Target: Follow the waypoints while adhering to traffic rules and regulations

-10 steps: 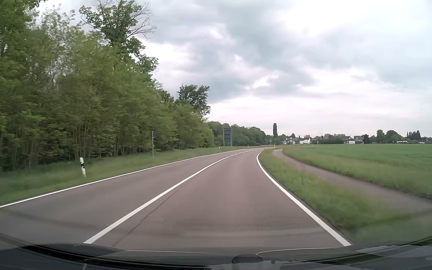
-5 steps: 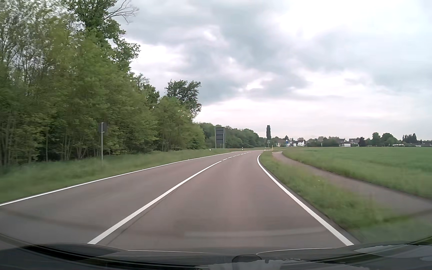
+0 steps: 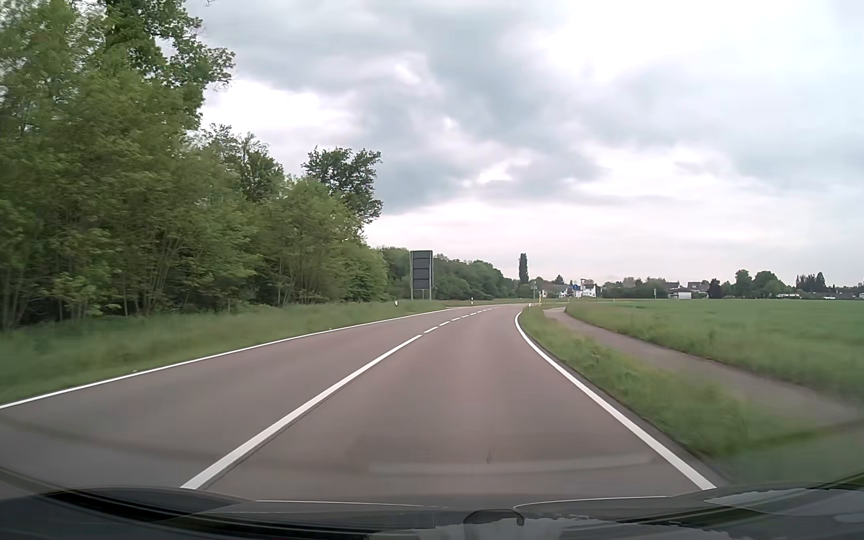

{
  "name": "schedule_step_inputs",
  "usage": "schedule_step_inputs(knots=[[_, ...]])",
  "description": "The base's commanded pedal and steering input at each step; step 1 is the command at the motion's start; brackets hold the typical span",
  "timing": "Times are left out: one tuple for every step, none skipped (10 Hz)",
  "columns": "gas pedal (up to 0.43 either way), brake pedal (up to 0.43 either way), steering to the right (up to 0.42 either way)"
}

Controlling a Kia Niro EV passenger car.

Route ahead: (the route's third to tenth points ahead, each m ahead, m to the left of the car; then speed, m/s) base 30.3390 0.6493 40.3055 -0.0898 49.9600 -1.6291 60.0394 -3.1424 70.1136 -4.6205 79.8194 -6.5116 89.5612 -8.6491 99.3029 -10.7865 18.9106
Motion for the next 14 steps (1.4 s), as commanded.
schedule_step_inputs(knots=[[0.008, 0.000, 0.016], [0.000, 0.000, 0.016], [0.000, 0.000, 0.016], [0.000, 0.000, 0.015], [0.000, 0.000, 0.015], [0.000, 0.000, 0.016], [0.000, 0.000, 0.015], [0.000, 0.000, 0.015], [0.000, 0.000, 0.016], [0.000, 0.000, 0.017], [0.000, 0.000, 0.018], [0.000, 0.000, 0.019], [0.000, 0.000, 0.020], [0.000, 0.000, 0.020]])
